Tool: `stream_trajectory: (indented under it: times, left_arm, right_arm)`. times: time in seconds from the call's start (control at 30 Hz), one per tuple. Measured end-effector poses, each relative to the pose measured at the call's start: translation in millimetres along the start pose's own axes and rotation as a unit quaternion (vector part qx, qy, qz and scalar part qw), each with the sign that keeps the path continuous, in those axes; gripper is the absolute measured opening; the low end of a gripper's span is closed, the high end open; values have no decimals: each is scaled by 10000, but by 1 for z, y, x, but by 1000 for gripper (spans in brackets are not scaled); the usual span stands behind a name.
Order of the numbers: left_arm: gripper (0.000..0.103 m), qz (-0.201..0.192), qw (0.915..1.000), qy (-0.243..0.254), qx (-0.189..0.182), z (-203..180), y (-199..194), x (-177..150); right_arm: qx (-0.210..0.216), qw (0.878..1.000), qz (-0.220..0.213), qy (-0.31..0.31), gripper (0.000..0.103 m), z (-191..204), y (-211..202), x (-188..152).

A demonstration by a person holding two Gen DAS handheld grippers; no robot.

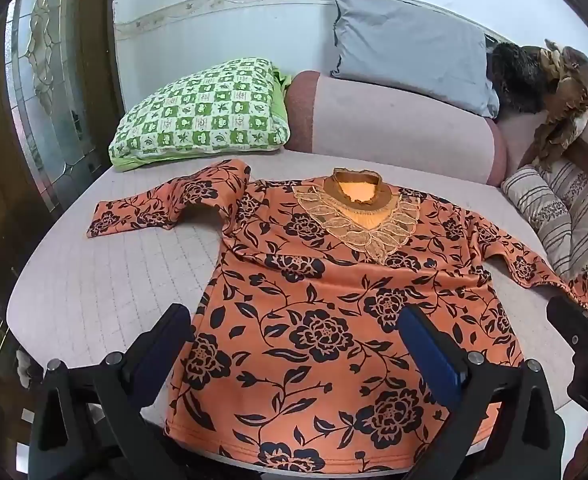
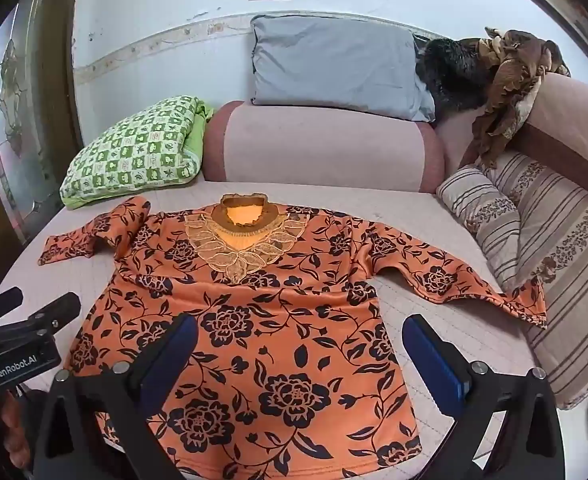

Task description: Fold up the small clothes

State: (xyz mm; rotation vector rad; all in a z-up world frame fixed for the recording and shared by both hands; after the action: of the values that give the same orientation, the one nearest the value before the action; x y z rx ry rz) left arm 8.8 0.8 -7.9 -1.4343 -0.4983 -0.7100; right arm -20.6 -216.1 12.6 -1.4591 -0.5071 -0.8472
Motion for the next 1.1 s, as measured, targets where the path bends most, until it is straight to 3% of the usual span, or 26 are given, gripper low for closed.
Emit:
stream_trajectory:
  times: [0.17, 0.57, 1.1]
  left_arm:
    - [103, -97, 9998, 113, 138, -4, -2, 1]
    - [103, -127, 9999, 38, 68, -3, -3, -2]
    - [103, -109, 9999, 9, 79, 0, -3, -2]
  right_arm:
    - [-11, 10000, -32, 26, 103, 2, -1, 2]
    - [22, 9995, -305, 22, 103, 1, -7, 5]
    - [-6, 9996, -293, -4, 103, 2, -8, 5]
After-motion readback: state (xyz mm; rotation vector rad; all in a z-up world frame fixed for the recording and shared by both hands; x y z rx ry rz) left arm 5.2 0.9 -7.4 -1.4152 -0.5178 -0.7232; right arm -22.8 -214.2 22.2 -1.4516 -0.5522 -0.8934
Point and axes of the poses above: each gripper's, at about its wrist camera, not at the fingertips, and y roughly the way its jaws point, z to its left, x to its top, the point moved 1 cm from there along y, roughly the way its jaws point, and after that the axes turned 11 degrees about y, right-handed, at the moved point
